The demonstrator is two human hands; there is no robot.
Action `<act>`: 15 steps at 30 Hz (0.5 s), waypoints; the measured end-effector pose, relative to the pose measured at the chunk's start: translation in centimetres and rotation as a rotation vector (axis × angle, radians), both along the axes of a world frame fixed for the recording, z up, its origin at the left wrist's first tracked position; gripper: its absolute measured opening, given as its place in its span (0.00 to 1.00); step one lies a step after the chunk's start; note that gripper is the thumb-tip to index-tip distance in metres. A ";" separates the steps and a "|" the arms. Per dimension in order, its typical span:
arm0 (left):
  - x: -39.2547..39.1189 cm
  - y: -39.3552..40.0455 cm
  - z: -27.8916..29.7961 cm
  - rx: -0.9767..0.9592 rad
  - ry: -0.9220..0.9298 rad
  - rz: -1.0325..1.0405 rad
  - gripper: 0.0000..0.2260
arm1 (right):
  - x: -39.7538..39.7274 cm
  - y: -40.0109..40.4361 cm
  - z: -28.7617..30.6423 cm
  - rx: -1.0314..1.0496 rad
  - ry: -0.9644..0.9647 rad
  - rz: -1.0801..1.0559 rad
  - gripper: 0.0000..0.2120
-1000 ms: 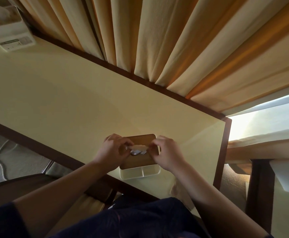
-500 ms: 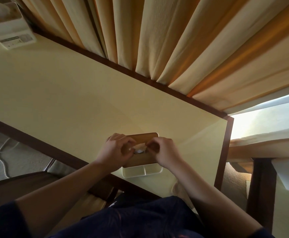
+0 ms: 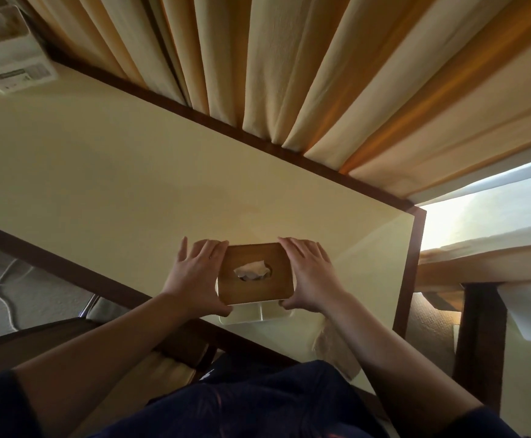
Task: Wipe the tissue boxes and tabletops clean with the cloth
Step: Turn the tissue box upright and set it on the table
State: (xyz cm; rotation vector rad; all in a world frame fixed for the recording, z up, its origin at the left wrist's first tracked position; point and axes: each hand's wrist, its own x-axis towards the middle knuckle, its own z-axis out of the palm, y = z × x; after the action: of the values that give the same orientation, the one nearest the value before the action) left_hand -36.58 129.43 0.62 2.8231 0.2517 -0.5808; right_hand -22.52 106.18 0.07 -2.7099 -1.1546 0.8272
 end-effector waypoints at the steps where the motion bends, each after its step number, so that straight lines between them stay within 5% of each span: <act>1: 0.7 -0.1 0.8 0.004 0.007 -0.017 0.61 | 0.2 -0.3 0.2 0.020 -0.001 -0.023 0.66; 15: 23.6 -10.8 8.4 0.029 0.032 -0.483 0.61 | 4.8 -12.9 3.9 0.168 -0.286 -0.646 0.63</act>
State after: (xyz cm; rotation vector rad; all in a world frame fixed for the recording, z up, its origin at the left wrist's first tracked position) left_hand -13.00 118.60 9.03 2.9084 -0.4326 -0.7184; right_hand -17.73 93.25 3.92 -2.8277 -0.2902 0.2440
